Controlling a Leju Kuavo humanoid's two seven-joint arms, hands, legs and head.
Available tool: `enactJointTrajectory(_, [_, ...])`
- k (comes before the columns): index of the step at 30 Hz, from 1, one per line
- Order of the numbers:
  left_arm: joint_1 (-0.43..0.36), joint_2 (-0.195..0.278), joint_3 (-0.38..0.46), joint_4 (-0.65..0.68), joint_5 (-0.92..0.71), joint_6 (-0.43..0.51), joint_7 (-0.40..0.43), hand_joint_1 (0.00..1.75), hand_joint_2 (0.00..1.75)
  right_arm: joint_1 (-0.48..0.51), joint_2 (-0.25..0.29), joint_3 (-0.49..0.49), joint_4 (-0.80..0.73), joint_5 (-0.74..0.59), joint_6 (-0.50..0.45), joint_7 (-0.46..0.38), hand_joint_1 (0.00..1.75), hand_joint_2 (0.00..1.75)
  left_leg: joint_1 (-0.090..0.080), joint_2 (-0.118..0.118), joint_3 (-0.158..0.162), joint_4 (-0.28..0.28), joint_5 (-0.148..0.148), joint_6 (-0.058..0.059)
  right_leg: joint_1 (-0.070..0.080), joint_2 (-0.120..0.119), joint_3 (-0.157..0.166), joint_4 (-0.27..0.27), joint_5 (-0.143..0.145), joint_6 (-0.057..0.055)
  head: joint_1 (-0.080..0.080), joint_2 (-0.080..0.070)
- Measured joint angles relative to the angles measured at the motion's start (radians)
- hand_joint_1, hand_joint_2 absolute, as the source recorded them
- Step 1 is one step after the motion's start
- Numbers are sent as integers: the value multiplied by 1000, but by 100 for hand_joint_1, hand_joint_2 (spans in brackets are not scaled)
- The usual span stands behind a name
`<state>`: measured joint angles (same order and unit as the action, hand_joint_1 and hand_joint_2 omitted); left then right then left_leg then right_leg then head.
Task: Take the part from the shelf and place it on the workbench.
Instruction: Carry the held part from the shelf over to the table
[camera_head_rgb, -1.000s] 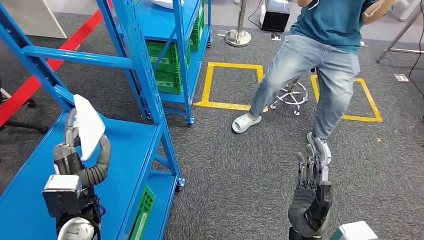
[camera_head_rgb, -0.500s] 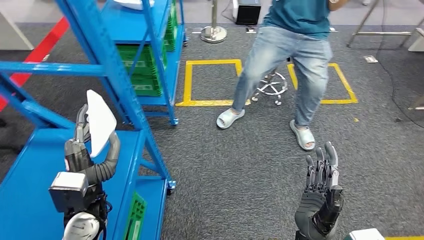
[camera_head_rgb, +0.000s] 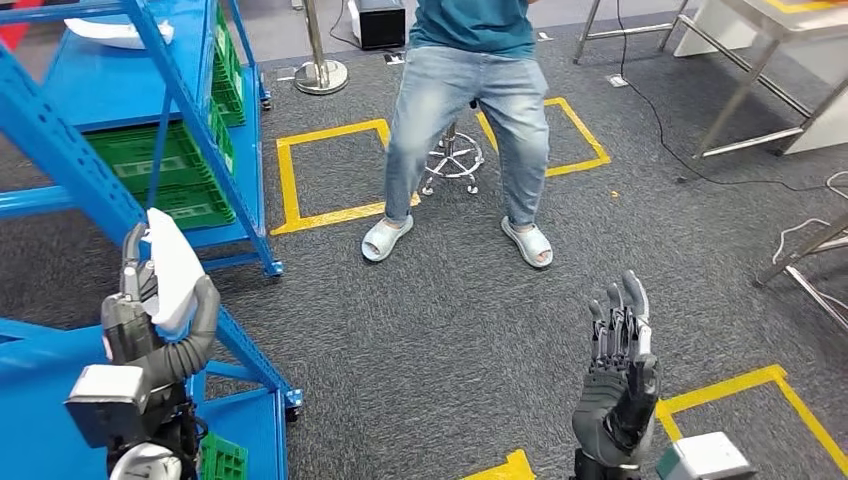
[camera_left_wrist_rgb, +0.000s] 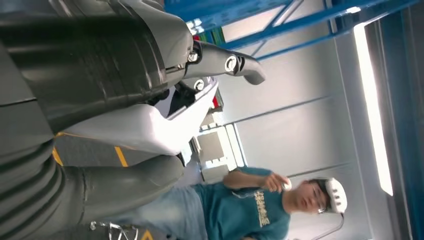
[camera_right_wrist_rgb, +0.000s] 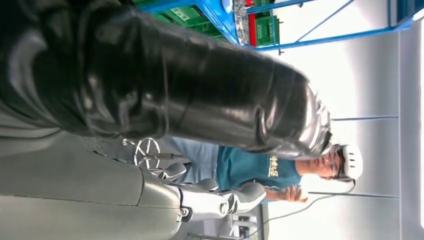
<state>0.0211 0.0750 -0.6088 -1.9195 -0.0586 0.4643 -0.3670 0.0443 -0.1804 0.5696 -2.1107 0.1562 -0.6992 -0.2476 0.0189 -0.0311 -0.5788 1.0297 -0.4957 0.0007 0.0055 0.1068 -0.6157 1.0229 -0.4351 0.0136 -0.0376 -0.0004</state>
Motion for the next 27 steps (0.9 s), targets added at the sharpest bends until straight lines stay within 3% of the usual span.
enactJointTrajectory(1, [0,0,0,0,0,0,-2,175,175,2,0,0,0,3,0,2,0,0,0,4,3,-1,3,6,-1,1,-3,-1,1,5,2,0])
enactJointTrajectory(3, [0,0,0,-1,0,0,-4,175,175,3,0,0,0,9,0,6,0,0,1,10,6,-6,9,17,-1,-29,-19,24,-15,14,9,0])
enactJointTrajectory(5, [1,0,0,-2,0,0,-5,175,175,3,0,0,0,13,0,11,0,0,0,16,7,-8,10,25,-2,-76,-65,121,-65,22,24,0])
enactJointTrajectory(7, [2,0,0,-2,0,0,-6,175,175,3,0,0,0,15,0,13,0,0,-4,25,6,-8,9,29,-6,-95,-122,247,-114,25,35,0])
enactJointTrajectory(8, [3,0,0,-2,0,0,-6,175,175,3,0,0,0,15,0,14,0,0,-6,30,6,-8,8,30,-7,-97,-136,277,-118,24,39,0])
enactJointTrajectory(9, [3,0,0,-2,0,0,-7,175,175,3,0,0,0,15,0,15,0,0,-7,33,6,-8,7,31,-7,-97,-133,271,-106,22,43,0])
enactJointTrajectory(12, [2,0,0,-2,1,0,-10,175,175,2,0,0,0,17,0,15,0,0,-10,40,9,-8,5,29,3,-106,-36,83,-29,2,53,0])
enactJointTrajectory(14, [2,0,0,-3,2,0,-11,175,175,-1,0,0,0,20,0,15,0,0,-10,44,7,-7,3,26,13,-116,11,1,-13,-5,56,0])
enactJointTrajectory(17, [2,0,0,-3,5,0,-11,175,175,-2,-1,0,0,21,2,15,0,0,-10,49,3,-2,2,28,15,-112,20,-13,-9,9,55,0])
enactJointTrajectory(21, [0,-1,-1,-7,7,-1,-12,175,175,-4,-1,0,-2,12,12,13,0,0,-12,56,28,-50,23,45,9,-104,28,-39,2,23,44,0])
enactJointTrajectory(23, [-2,-2,-2,-10,8,-2,-12,175,175,-5,-2,0,-4,8,16,10,0,0,-7,68,57,-97,43,49,6,-101,9,-1,-22,28,44,0])
enactJointTrajectory(26, [-3,-2,-1,-10,10,-3,-12,175,175,-3,-4,0,-4,0,17,8,0,0,-6,87,68,-111,47,46,-11,-101,-78,175,-90,42,54,0])
enactJointTrajectory(27, [-3,-3,-1,-10,11,-3,-12,175,175,-2,-5,0,-3,-2,17,8,0,0,-6,94,68,-109,44,43,-18,-102,-95,204,-93,48,56,0])
